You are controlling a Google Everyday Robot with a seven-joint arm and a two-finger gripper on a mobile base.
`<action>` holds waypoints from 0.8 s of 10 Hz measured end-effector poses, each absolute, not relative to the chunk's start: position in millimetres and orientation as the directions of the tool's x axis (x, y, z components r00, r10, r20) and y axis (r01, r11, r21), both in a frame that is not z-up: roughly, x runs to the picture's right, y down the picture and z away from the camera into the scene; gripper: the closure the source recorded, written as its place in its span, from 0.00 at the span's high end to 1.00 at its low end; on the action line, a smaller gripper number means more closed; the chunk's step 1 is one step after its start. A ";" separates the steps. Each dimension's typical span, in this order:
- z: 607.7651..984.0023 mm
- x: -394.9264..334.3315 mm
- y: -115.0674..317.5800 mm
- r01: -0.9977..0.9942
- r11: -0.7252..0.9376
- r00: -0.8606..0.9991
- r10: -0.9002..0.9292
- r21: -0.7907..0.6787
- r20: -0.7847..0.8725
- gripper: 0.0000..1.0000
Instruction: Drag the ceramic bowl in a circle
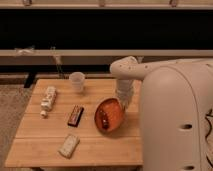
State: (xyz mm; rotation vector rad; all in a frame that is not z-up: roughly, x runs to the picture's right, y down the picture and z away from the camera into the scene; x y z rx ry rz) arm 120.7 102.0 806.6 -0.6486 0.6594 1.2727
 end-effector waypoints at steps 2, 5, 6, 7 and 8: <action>810.6 135.8 95.8 -0.987 0.157 0.136 0.643 -0.044 -0.753 0.52; 820.2 135.6 81.8 -0.989 0.142 0.121 0.660 -0.035 -0.742 0.79; 821.8 134.0 79.7 -0.989 0.139 0.122 0.662 -0.039 -0.739 0.80; 823.4 130.8 78.9 -0.989 0.139 0.127 0.662 -0.046 -0.738 0.80; 824.6 129.8 78.9 -0.989 0.137 0.128 0.663 -0.048 -0.738 0.80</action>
